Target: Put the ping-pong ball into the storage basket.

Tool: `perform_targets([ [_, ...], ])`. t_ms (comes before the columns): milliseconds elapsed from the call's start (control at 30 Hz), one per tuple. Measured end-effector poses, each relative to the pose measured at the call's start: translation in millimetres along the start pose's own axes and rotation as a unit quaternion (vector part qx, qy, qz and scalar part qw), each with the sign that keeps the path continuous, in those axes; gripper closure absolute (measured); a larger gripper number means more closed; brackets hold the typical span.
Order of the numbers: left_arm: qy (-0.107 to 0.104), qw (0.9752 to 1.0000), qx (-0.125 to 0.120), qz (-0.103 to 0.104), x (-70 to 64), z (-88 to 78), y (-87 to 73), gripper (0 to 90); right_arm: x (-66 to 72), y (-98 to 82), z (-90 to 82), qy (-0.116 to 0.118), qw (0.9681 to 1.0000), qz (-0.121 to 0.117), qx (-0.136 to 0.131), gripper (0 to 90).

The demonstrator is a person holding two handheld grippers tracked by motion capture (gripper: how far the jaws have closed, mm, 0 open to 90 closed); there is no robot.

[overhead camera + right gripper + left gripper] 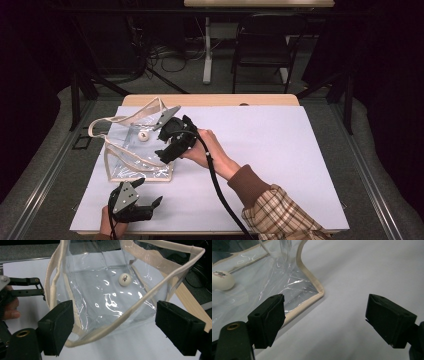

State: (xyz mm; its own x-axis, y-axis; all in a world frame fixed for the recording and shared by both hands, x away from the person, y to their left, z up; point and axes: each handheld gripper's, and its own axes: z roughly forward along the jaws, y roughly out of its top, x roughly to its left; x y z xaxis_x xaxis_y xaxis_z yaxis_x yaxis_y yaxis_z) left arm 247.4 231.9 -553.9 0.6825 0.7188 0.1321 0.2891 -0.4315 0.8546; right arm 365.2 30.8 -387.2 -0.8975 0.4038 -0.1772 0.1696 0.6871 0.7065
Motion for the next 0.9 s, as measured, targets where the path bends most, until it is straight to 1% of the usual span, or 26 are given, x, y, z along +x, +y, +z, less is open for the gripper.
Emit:
perform_targets([
  [167,0.000,1.0000,0.002,-0.001,-0.7,0.8,0.4,16.3,-4.5,-7.4,-9.5,-0.002,0.9999,0.008,-0.010,13.9],
  [267,0.003,1.0000,0.001,-0.002,-0.8,-0.1,1.1,16.3,-6.3,-12.0,-15.4,-0.004,0.9998,0.014,-0.010,13.1],
  [400,0.004,1.0000,-0.001,-0.001,-1.8,0.6,2.1,16.3,-7.8,-18.0,-21.5,-0.006,0.9998,0.015,-0.014,12.4],
  [767,0.002,1.0000,0.002,-0.001,-1.5,1.4,1.2,16.3,-15.1,-37.6,-31.9,-0.014,0.9994,0.028,-0.012,9.9],
  [900,0.001,1.0000,0.002,0.001,-1.8,1.6,0.7,16.3,-17.0,-44.7,-35.6,-0.018,0.9994,0.030,-0.008,8.9],
])
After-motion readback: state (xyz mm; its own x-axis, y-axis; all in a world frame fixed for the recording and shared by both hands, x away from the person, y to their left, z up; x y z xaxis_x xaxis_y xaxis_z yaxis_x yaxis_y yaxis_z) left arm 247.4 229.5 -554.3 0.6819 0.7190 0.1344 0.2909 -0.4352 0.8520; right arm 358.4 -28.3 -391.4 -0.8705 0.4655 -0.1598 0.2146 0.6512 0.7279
